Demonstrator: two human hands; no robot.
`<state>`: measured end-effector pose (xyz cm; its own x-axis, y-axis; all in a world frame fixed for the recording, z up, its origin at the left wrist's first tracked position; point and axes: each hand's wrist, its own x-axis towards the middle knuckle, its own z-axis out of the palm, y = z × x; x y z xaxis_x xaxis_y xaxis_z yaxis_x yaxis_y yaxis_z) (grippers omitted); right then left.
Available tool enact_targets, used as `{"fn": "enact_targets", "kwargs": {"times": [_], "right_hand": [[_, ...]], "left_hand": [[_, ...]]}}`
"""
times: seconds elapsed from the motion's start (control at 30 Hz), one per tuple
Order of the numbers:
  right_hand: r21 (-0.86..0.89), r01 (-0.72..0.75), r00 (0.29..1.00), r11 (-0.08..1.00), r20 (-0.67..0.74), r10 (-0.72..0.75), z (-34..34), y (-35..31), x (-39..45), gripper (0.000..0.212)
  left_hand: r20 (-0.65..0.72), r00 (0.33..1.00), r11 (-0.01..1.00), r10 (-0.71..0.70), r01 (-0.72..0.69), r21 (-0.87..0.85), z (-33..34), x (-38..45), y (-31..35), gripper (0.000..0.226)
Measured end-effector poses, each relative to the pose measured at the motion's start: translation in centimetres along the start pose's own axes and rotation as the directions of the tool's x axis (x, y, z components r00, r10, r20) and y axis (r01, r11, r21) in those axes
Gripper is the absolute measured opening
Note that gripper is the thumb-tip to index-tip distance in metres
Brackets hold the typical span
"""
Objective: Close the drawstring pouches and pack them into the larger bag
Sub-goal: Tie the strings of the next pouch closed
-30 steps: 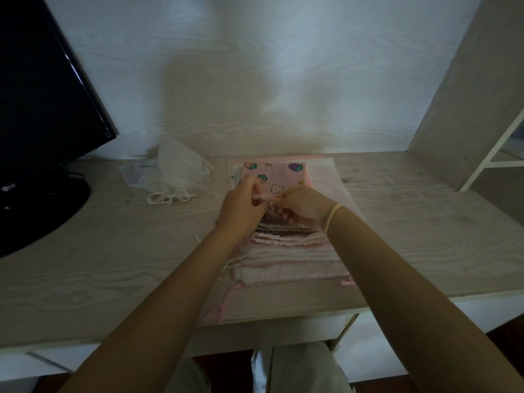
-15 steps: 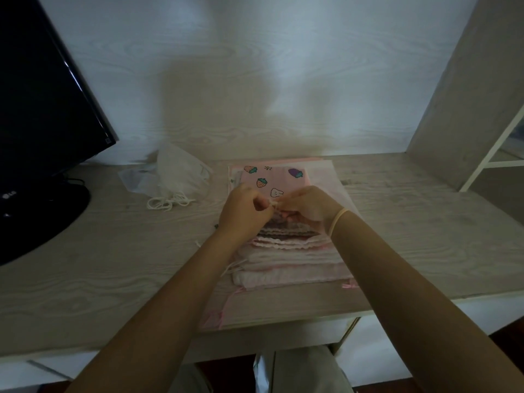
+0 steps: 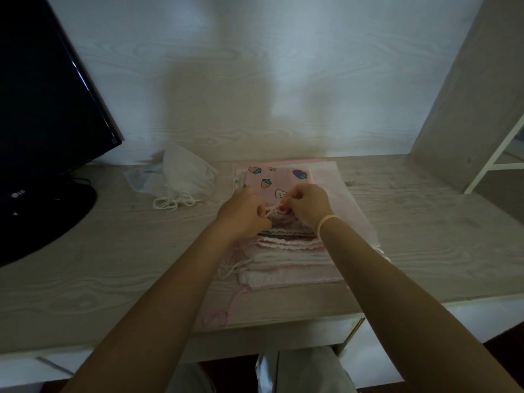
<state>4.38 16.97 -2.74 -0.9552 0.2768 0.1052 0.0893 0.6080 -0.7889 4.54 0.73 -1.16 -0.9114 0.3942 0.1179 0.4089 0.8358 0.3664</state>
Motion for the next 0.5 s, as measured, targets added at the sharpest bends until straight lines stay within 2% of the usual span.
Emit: {"fn": "enact_targets", "kwargs": {"times": [0.1,0.17,0.27,0.33,0.4,0.43,0.5], "right_hand": [[-0.042,0.011,1.000,0.999,0.029,-0.010,0.5,-0.2,-0.2,0.012],[-0.018,0.012,0.998,1.000,0.066,-0.011,0.0,-0.1,-0.1,0.008],[0.081,-0.039,0.997,0.996,0.065,0.034,-1.6,-0.1,0.7,0.022],[0.017,-0.097,0.995,0.995,0.027,0.096,-2.5,-0.2,1.6,0.031],[-0.114,-0.163,0.982,0.980,0.074,0.172,-2.9,-0.3,2.1,0.030],[-0.164,-0.208,0.964,0.964,0.135,0.231,-2.9,-0.5,2.4,0.026],[-0.197,-0.295,0.905,0.935,0.255,0.339,-2.6,-0.9,2.9,0.025]], "left_hand": [[0.056,0.998,0.998,-0.004,0.000,0.065,-0.4,0.0,-0.3,0.011],[0.058,0.998,0.999,-0.026,0.023,0.047,-0.5,0.1,-0.7,0.013],[-0.054,0.998,0.999,0.010,-0.012,-0.032,-1.0,0.4,-0.6,0.022],[-0.078,0.994,0.995,0.071,-0.076,-0.062,-1.3,0.8,0.0,0.021],[0.034,0.996,0.996,0.085,-0.084,-0.032,-1.1,1.2,0.8,0.042],[0.080,0.993,0.996,0.085,-0.085,-0.002,-0.9,1.6,1.2,0.045],[0.138,0.987,0.995,0.087,-0.094,0.041,-0.3,2.0,1.8,0.036]]}}
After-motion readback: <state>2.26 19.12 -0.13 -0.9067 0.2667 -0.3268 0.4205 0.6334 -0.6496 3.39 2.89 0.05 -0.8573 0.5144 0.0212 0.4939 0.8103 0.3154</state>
